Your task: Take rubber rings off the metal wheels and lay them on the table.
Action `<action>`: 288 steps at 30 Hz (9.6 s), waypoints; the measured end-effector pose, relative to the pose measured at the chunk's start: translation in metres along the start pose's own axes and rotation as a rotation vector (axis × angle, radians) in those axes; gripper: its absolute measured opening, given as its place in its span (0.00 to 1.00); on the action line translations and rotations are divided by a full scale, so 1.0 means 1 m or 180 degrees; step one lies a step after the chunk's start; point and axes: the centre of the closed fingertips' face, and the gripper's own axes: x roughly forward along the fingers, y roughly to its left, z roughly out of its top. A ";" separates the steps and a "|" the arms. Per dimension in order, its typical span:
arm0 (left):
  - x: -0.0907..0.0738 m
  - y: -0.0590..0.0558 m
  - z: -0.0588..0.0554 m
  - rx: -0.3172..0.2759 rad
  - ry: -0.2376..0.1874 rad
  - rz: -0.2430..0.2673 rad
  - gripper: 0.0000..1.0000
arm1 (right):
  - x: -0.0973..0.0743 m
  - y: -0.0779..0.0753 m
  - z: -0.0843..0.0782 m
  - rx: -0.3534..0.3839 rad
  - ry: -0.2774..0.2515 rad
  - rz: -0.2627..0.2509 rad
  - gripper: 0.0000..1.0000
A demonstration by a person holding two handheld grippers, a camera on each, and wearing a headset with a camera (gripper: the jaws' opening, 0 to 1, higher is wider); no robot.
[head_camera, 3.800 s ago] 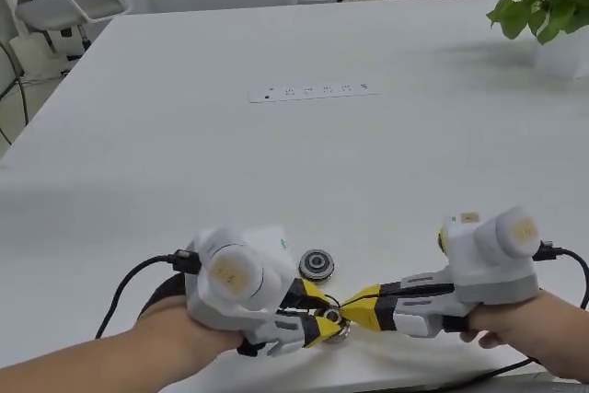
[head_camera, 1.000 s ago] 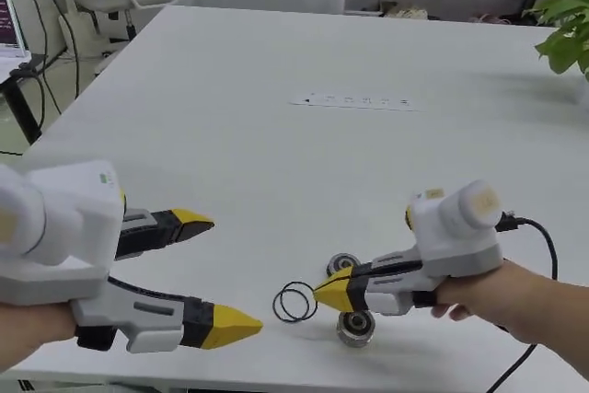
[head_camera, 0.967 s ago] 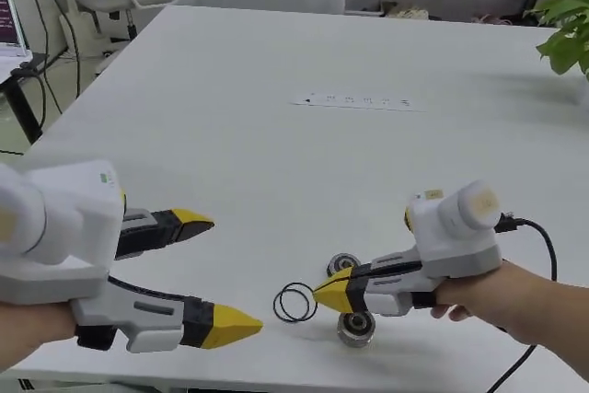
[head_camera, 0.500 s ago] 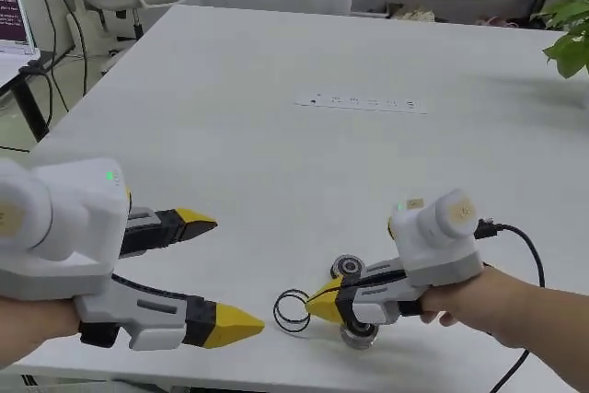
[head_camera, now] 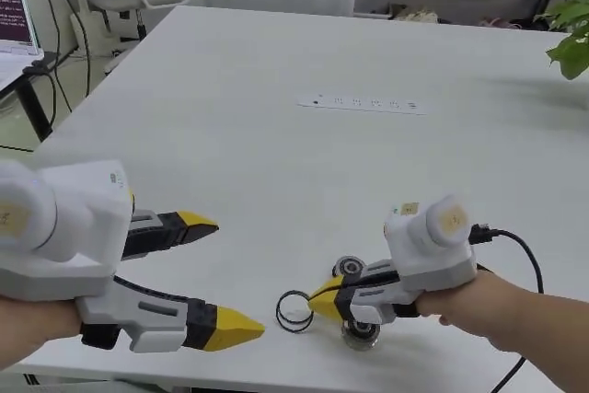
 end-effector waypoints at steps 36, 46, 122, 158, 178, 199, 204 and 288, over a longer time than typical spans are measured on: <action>0.017 0.006 0.013 0.0158 0.0091 -0.0086 0.71 | -0.043 -0.017 0.013 -0.0102 -0.0255 -0.0256 0.16; 0.030 0.009 0.017 0.0207 0.0132 -0.0134 0.70 | -0.059 -0.028 0.009 -0.0011 -0.0349 -0.0398 0.18; 0.156 0.023 -0.001 0.0476 0.0637 -0.0593 0.42 | -0.077 -0.063 -0.028 0.0166 -0.0298 -0.0754 0.29; 0.181 0.012 -0.015 0.0462 0.0784 -0.0659 0.18 | -0.075 -0.060 -0.031 0.0180 -0.0281 -0.0746 0.28; 0.183 0.020 -0.015 0.0535 0.0723 -0.0463 0.07 | -0.069 -0.062 -0.030 0.0154 -0.0248 -0.0705 0.27; 0.183 0.020 -0.015 0.0483 0.0685 -0.0350 0.07 | -0.045 -0.067 -0.024 -0.0030 -0.0047 -0.0616 0.29; 0.182 0.019 -0.015 0.0468 0.0677 -0.0347 0.07 | -0.040 -0.066 -0.022 -0.0073 -0.0011 -0.0602 0.29; 0.181 0.020 -0.017 0.0364 0.0663 -0.0234 0.07 | -0.046 -0.072 -0.038 0.0032 0.0160 -0.0847 0.00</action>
